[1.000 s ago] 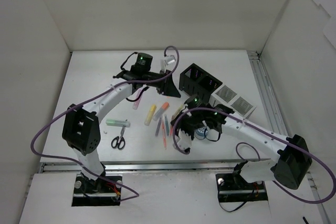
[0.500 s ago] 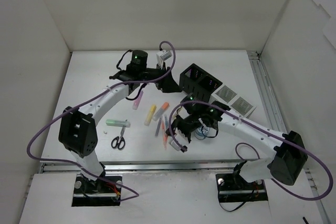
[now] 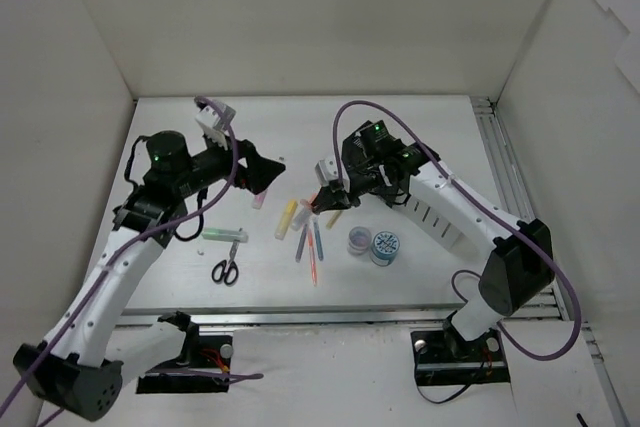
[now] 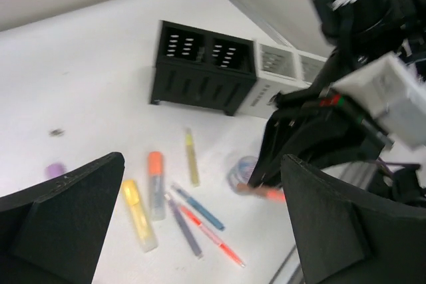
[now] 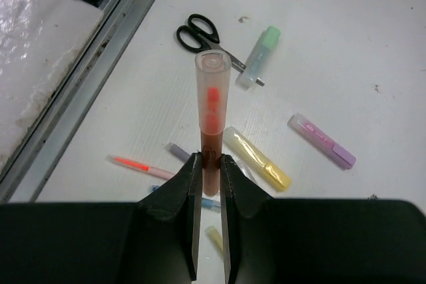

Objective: Sort the stationery into containers
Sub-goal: Place the pen in the storage box.

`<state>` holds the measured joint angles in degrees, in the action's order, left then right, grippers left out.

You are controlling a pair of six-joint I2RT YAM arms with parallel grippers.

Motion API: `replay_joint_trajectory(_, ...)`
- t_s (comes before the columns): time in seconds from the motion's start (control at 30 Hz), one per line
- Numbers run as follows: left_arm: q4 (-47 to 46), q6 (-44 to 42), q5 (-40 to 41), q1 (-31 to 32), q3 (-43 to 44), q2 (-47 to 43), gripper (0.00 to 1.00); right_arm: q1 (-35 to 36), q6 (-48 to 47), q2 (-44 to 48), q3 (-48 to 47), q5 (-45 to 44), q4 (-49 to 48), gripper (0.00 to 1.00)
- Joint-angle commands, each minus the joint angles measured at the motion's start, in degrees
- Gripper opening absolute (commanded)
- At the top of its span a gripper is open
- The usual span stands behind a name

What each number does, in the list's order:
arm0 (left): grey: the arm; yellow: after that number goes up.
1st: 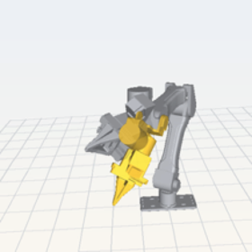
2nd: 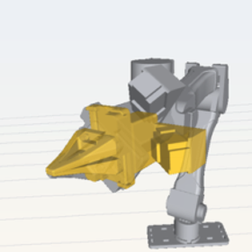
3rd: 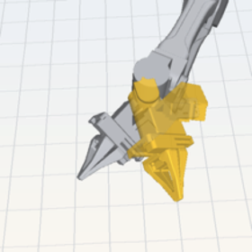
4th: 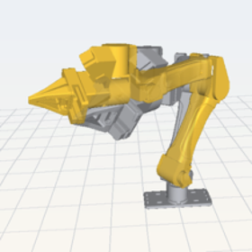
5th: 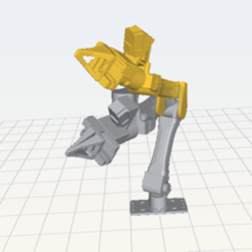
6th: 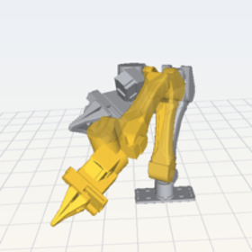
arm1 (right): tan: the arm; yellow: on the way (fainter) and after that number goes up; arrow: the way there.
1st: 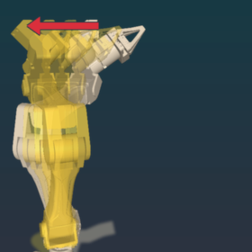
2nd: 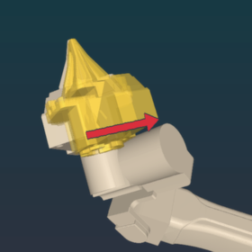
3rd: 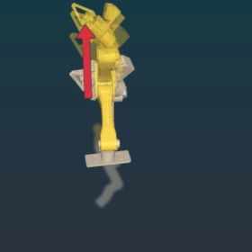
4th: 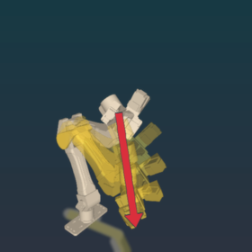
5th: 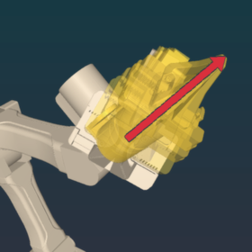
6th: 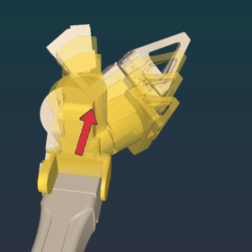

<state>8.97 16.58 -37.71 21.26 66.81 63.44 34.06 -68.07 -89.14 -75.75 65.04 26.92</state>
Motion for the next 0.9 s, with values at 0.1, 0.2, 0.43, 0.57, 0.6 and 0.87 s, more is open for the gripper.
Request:
replay_joint_trajectory(0.1,3.4,4.1,17.8,-4.0,-9.7,-12.1,0.99,-5.3,24.4,-2.8,-6.8,1.7,-10.3,0.00)
replay_joint_trajectory(0.2,4.9,6.3,20.2,-4.6,-13.4,-15.9,1.00,-7.0,38.9,-1.0,-2.5,-11.5,-26.5,0.00)
replay_joint_trajectory(0.43,8.7,8.9,26.7,-4.6,-18.6,-19.4,1.00,-12.4,51.8,-3.8,-3.6,-29.4,-36.2,0.00)
replay_joint_trajectory(0.57,8.9,9.1,28.3,-4.6,-19.6,-19.2,0.99,-16.7,56.5,-8.8,-7.0,-30.0,-40.2,0.00)
replay_joint_trajectory(0.6,8.9,9.0,28.9,-4.6,-19.6,-18.9,0.99,-17.2,56.5,-10.6,-7.5,-29.8,-41.6,0.00)
replay_joint_trajectory(0.87,8.4,7.5,29.7,-4.6,-19.7,-17.6,0.99,-19.7,53.8,-15.3,-7.5,-33.1,-47.6,0.00)
